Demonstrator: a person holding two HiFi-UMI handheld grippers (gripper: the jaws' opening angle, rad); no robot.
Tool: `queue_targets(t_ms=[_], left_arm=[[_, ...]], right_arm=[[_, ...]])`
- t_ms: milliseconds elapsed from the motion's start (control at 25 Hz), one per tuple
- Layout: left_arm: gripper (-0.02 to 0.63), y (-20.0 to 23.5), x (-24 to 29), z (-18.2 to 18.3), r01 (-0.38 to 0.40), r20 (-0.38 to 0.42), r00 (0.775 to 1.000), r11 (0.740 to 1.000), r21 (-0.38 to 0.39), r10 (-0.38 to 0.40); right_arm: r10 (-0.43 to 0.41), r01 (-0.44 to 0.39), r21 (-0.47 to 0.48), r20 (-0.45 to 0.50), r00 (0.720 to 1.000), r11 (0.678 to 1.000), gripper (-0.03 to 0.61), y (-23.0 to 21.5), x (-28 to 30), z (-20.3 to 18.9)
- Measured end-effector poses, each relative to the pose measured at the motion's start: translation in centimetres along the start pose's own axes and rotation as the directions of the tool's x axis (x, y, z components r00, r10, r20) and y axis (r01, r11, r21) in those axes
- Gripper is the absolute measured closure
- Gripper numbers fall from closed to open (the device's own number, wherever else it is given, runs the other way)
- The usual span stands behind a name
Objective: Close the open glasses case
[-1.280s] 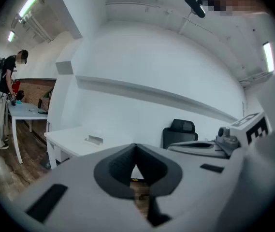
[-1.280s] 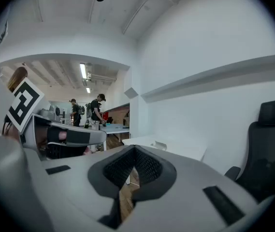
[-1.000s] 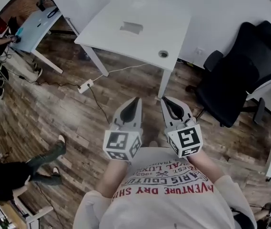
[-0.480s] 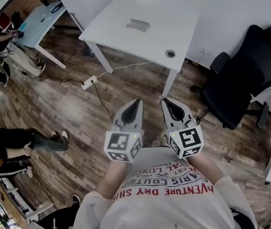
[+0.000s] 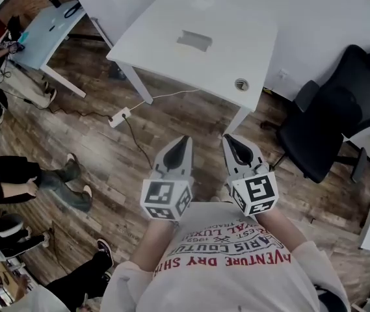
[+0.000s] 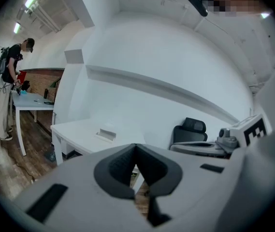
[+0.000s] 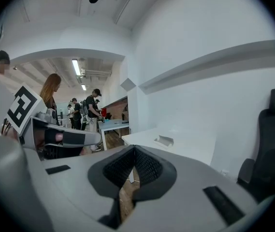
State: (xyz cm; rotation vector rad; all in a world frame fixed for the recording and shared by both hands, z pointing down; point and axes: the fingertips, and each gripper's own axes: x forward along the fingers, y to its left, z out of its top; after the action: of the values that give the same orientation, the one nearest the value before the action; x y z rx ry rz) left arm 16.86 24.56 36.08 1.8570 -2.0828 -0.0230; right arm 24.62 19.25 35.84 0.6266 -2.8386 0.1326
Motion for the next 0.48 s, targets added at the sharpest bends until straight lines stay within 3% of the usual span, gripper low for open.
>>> queue_targets(t_ms=[480], left_arm=[[0.615,14.2,6.8,5.4,0.076,-0.025,0.997,0.997,-0.009,-0.077]], right_arm=[[-0.099,0.100,0.028,-0.037,0.994,0.995,0.566,0.8,14.7,2.9]])
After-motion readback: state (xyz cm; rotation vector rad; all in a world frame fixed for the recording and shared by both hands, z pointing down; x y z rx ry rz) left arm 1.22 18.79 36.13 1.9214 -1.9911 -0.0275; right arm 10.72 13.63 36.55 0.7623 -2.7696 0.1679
